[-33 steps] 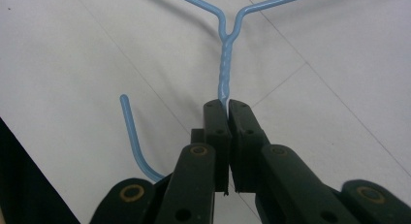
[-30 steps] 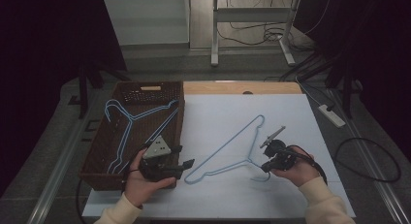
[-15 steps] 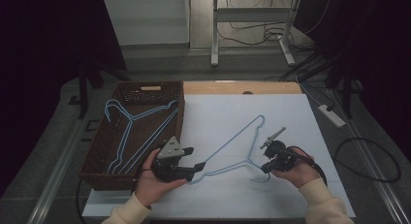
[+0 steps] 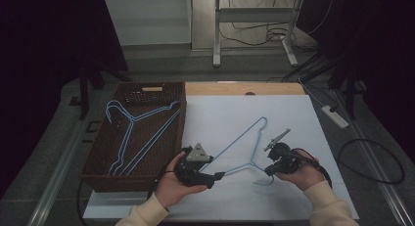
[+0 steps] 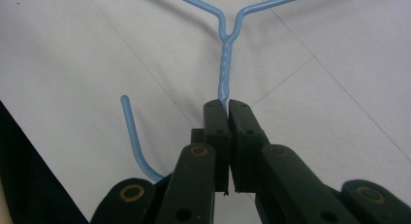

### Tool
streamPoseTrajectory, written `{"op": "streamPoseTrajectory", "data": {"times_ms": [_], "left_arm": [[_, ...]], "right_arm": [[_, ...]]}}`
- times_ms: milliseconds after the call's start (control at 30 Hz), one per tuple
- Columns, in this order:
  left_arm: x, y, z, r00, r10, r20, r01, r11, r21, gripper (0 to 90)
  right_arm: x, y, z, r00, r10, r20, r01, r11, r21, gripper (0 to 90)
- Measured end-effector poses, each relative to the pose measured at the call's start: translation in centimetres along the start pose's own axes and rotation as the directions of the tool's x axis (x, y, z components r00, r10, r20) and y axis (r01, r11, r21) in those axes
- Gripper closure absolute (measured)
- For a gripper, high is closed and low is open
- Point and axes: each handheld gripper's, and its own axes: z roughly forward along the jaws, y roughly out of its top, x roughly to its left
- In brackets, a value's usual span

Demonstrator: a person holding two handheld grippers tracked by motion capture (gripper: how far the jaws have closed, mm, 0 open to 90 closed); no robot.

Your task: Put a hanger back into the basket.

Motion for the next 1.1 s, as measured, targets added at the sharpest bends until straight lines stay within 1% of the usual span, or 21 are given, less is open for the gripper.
{"op": "streamPoseTrajectory", "data": {"times_ms": [33, 100, 233, 267, 300, 333, 400, 467, 633, 867, 1033, 1067, 1100], "left_arm": [[0.0, 0.0, 0.0, 1.0, 0.0, 0.0, 0.0, 1.0, 0.0, 35.3], [-0.3, 0.1, 0.6, 1.0, 0.009, -0.002, -0.009, 0.9998, 0.015, 35.2], [-0.5, 0.2, 1.7, 1.0, 0.009, -0.003, -0.009, 0.9993, 0.036, 35.4], [-0.7, 0.2, 2.0, 1.0, 0.005, 0.002, -0.005, 0.999, 0.045, 35.4], [-1.0, 0.1, 2.8, 0.9998, 0.019, 0.004, -0.019, 0.9977, 0.065, 35.2], [-1.0, 0.1, 2.8, 0.9998, 0.019, 0.004, -0.019, 0.9977, 0.065, 35.2], [-1.1, 0.0, 3.8, 0.9998, 0.019, 0.004, -0.019, 0.9964, 0.083, 35.2], [-1.1, 0.0, 4.4, 0.9998, 0.02, -0.001, -0.02, 0.9954, 0.094, 35.6], [-0.9, 0.0, 5.7, 0.9998, 0.019, -0.008, -0.018, 0.994, 0.108, 36.2], [-0.1, 0.0, 7.1, 0.9996, 0.012, -0.025, -0.009, 0.9921, 0.125, 38.2], [0.4, 0.0, 8.0, 0.9997, 0.006, -0.025, -0.003, 0.9885, 0.151, 38.8], [0.6, -0.1, 8.3, 0.9996, 0.004, -0.026, 0.0, 0.987, 0.161, 39.3], [0.6, -0.1, 8.3, 0.9996, 0.004, -0.026, 0.0, 0.987, 0.161, 41.2]], "right_arm": [[0.0, 0.0, 0.0, 1.0, 0.0, 0.0, 0.0, 1.0, 0.001, 87.7], [0.0, 0.0, 0.0, 1.0, -0.001, 0.001, 0.001, 1.0, 0.001, 87.6], [0.1, 0.0, -0.1, 1.0, -0.001, 0.003, 0.001, 1.0, 0.0, 87.6], [0.1, -0.1, -0.1, 1.0, -0.002, 0.003, 0.002, 1.0, -0.001, 87.7], [0.1, -0.1, -0.1, 1.0, -0.002, 0.003, 0.002, 1.0, -0.001, 87.6], [0.1, -0.1, -0.1, 1.0, -0.002, 0.003, 0.002, 1.0, -0.001, 87.6], [0.1, -0.1, -0.1, 1.0, -0.002, 0.004, 0.002, 1.0, -0.002, 87.6], [0.1, -0.2, -0.1, 1.0, 0.002, 0.001, -0.002, 1.0, -0.005, 87.6], [0.2, -0.3, -0.2, 1.0, 0.004, 0.0, -0.004, 1.0, -0.005, 87.7], [0.3, -0.2, -0.4, 1.0, -0.003, -0.001, 0.003, 1.0, -0.005, 87.7], [0.3, -0.1, -0.6, 1.0, -0.003, -0.002, 0.003, 1.0, -0.01, 87.7], [0.4, -0.1, -0.6, 1.0, -0.002, -0.003, 0.002, 1.0, -0.01, 87.7], [0.4, -0.1, -0.6, 1.0, -0.002, -0.003, 0.002, 1.0, -0.01, 87.7]]}}
